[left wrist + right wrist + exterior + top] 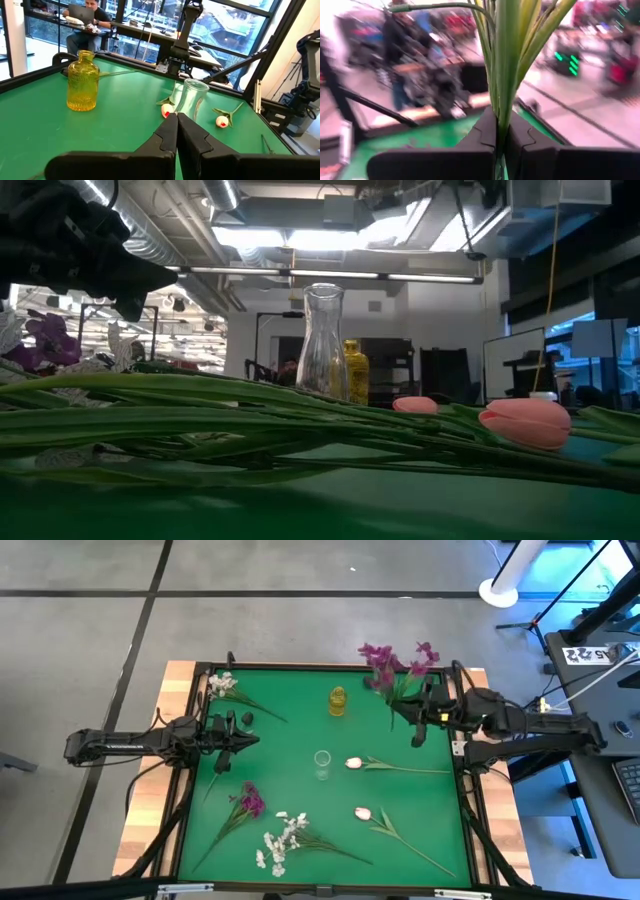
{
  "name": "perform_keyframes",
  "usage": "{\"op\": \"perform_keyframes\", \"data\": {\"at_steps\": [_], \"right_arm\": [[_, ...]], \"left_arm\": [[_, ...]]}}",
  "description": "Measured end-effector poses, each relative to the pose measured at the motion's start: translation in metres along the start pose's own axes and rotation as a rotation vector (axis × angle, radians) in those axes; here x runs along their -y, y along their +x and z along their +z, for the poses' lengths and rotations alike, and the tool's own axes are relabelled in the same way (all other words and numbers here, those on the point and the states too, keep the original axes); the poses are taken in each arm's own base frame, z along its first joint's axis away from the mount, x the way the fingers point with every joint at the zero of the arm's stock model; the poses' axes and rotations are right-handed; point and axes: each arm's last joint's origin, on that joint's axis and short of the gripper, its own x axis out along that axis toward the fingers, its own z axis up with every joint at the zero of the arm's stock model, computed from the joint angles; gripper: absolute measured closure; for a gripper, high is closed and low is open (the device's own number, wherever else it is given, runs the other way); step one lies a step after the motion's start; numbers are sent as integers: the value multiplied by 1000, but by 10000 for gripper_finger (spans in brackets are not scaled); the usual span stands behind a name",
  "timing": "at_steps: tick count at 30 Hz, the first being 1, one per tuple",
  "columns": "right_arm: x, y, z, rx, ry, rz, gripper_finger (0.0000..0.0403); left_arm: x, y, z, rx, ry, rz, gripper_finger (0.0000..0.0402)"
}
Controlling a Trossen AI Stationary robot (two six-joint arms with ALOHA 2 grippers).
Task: Sort flowers into vase by color
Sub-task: Put the right violet flowers into the transparent vase
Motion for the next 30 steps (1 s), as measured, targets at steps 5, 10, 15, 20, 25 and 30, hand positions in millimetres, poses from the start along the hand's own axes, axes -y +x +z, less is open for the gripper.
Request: {"op": "perform_keyframes", "data": {"at_steps": [5,10,15,20,25,30], "right_arm": [[-8,21,3,101,-20,135,397],[-16,53,-8,160,-47,263,397],[-21,81,-24,205,-53,340,397],[-25,98,-38,237,-31,412,397],[-34,114,-61,175,-9,411,397],[-46,124,-78,193,-38,433,397]], "left_arm": [[0,0,0,0,0,0,401],[0,0,0,0,0,0,401],[0,0,0,0,0,0,401],[0,0,0,1,-1,0,401],[0,0,0,0,0,0,401],[0,0,0,0,0,0,401]]}}
